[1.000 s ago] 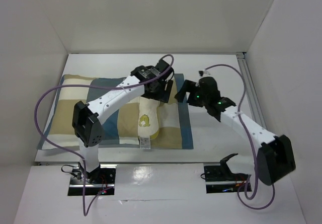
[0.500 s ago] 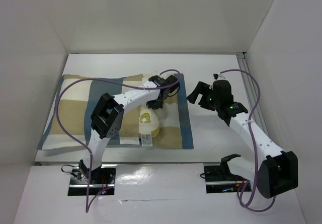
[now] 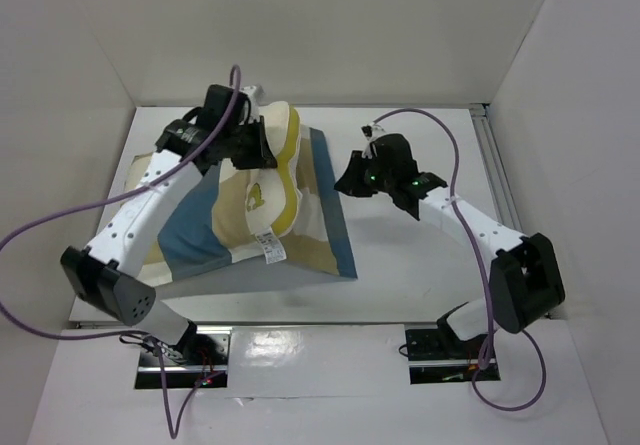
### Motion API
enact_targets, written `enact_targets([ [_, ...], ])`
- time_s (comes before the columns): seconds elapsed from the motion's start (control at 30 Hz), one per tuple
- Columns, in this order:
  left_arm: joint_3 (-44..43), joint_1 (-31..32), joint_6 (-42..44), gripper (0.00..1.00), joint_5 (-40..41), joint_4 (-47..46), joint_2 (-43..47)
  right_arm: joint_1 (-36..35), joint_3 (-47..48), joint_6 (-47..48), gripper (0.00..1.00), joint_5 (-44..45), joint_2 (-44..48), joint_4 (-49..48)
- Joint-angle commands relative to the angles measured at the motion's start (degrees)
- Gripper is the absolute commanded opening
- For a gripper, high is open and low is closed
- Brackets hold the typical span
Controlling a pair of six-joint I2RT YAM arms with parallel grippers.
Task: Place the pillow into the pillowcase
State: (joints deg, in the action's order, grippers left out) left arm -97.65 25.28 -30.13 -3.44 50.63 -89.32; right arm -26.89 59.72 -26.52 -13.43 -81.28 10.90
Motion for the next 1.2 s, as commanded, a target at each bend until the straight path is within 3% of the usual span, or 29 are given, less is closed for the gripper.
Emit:
enact_targets([
  [0.0,2.20,-1.10,0.61,0.00,-13.86,-8.44,3.27,-1.67,2.59,-2.65,0.19,-7.38,-5.37,-11.66],
  [0.03,2.89,-1.63,0.60,0.00,-15.44,-9.75,3.97,-2.71,3.20,-2.66,0.19,-8.62,-6.86,-12.99],
  [0.13,2.90,-3.21,-0.10,0.00,-17.81,-9.76,5.46,-5.00,4.26,-6.42,0.39,-12.14,-11.44,-20.89],
  [0.2,2.90,-4.01,-0.81,0.00,-18.96,-10.29,6.17,-6.84,4.87,-8.80,0.45,-12.67,-14.34,-25.63],
  [0.3,3.43,-5.50,-0.81,0.00,-20.28,-10.91,7.57,-8.69,8.91,-9.34,0.46,-13.20,-19.52,-25.66],
  [0.53,2.90,-7.52,-1.34,0.00,-23.97,-10.91,7.58,-11.25,13.39,-13.12,0.61,-13.04,-27.35,-32.25],
  [0.57,2.90,-8.13,-1.34,0.00,-25.11,-10.91,7.58,-12.12,16.27,-13.12,0.60,-10.15,-29.88,-30.51],
  [0.6,2.90,-8.14,-1.34,0.00,-25.12,-10.91,7.58,-12.13,16.30,-13.12,0.51,-10.12,-31.12,-29.54],
  [0.63,2.90,-8.14,-1.86,0.00,-25.12,-10.91,7.58,-12.13,18.22,-13.12,0.40,-8.38,-32.09,-29.53],
  [0.7,3.60,-8.66,-1.86,0.00,-25.12,-10.91,8.11,-12.13,18.23,-13.82,0.07,-5.66,-32.63,-28.04],
  [0.73,4.47,-8.67,-1.86,0.00,-25.12,-10.91,8.72,-11.43,16.06,-14.69,0.00,-2.42,-31.50,-28.03],
  [0.93,8.17,-12.79,-1.34,0.00,-25.65,-11.52,9.25,-6.86,3.14,-13.21,0.00,4.19,-18.95,-27.25],
  [1.17,13.35,-13.24,-0.81,0.00,-23.37,-12.57,7.84,-0.98,-4.25,-11.27,0.00,0.88,-8.31,-24.43],
])
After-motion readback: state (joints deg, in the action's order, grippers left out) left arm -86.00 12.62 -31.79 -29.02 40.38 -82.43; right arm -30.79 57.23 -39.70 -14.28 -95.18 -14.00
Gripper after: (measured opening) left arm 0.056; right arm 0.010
